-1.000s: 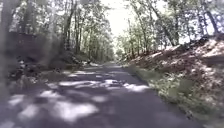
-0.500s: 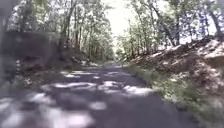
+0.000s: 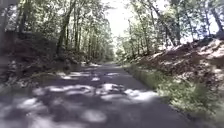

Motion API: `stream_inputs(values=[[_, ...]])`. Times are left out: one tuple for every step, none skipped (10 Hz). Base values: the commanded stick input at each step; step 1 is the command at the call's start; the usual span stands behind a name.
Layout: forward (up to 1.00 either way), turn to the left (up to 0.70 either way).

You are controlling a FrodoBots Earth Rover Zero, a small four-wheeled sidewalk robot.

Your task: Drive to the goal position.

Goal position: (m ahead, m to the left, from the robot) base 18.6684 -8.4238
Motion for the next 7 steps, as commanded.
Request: stream_inputs(values=[[0.45, 0.0], [0.45, 0.0], [0.45, 0.0], [0.45, 0.0], [0.45, 0.0], [0.45, 0.0], [0.45, 0.0]])
